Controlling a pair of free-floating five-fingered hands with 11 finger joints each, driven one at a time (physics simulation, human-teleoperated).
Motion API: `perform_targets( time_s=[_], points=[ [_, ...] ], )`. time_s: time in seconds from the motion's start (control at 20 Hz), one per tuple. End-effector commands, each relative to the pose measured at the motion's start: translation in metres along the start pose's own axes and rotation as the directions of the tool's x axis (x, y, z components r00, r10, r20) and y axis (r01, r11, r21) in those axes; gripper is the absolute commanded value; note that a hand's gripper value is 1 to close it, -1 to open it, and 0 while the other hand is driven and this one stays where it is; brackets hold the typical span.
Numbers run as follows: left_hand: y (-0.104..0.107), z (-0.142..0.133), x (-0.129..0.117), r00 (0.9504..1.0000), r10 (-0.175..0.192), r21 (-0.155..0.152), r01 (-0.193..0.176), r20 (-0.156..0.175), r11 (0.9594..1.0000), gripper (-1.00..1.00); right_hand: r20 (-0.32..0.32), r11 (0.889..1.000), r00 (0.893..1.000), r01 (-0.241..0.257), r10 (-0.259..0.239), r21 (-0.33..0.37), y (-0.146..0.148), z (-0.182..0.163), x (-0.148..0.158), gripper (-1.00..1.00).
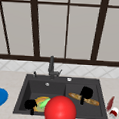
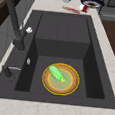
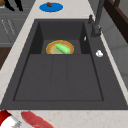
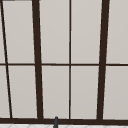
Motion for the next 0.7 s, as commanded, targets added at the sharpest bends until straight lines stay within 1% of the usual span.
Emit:
perform_targets(
  time_s=[0.0, 0.15, 0.5, 0.65],
  points=[
    [0.000, 0.000, 0.000, 1.0000, 0.000, 0.000, 0.000, 0.000, 1.0000, 0.00, 0.047, 0.997, 0.996, -0.071, 0.070, 0.026, 0.009, 0.010, 0.014, 1.00],
    [0.000, 0.000, 0.000, 1.0000, 0.000, 0.000, 0.000, 0.000, 1.0000, 0.00, 0.043, 0.996, 0.996, -0.084, 0.083, 0.030, 0.018, 0.017, 0.025, 1.00],
    [0.000, 0.000, 0.000, 1.0000, 0.000, 0.000, 0.000, 0.000, 1.0000, 0.00, 0.058, 0.996, 0.995, -0.082, 0.080, 0.023, 0.039, 0.032, 0.049, 1.00],
    [0.000, 0.000, 0.000, 1.0000, 0.000, 0.000, 0.000, 0.000, 1.0000, 0.00, 0.065, 0.995, 0.994, -0.095, 0.092, 0.035, 0.048, 0.042, 0.056, 1.00]
  ],
)
